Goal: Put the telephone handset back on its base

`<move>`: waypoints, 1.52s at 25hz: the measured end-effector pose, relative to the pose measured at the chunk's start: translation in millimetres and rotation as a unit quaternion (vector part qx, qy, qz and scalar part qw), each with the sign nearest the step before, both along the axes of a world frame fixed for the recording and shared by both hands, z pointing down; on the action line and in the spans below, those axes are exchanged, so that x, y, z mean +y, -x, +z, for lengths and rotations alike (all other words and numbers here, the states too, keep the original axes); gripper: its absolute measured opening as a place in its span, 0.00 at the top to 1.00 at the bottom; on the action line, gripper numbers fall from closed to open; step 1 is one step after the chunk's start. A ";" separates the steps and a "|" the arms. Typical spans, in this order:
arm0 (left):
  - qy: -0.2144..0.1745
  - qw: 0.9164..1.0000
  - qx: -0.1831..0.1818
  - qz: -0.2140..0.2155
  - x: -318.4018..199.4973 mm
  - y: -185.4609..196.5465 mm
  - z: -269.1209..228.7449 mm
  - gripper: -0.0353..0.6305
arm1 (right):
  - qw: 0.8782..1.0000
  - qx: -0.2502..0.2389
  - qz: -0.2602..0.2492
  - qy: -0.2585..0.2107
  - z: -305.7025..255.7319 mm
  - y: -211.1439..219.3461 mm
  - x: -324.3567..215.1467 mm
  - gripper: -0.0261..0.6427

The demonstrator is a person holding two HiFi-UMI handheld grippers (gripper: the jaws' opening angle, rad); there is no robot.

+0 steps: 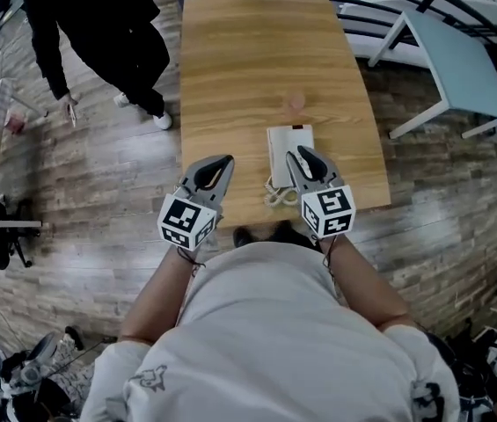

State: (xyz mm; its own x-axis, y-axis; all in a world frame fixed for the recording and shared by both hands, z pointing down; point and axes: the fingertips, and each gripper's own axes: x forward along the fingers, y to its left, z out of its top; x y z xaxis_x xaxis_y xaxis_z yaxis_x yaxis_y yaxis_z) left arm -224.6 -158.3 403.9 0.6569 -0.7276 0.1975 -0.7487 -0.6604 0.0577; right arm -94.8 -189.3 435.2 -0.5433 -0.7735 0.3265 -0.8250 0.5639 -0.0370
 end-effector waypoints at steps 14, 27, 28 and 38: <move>-0.036 0.999 0.009 -0.030 59.9 -56.0 -51.6 0.94 | 0.995 -0.033 -0.069 -0.068 -61.0 -44.1 65.8 0.95; -0.053 0.997 0.013 -0.050 142.9 -124.7 -74.6 0.94 | 0.989 -0.043 -0.112 -0.083 -83.7 -111.4 148.3 0.95; -0.053 0.997 0.012 -0.049 148.8 -126.8 -75.8 0.94 | 0.989 -0.044 -0.114 -0.084 -85.3 -112.8 154.1 0.95; -0.060 0.998 0.016 -0.016 192.8 -123.8 -84.6 0.94 | 0.988 -0.055 -0.109 -0.100 -101.4 -98.5 208.6 0.95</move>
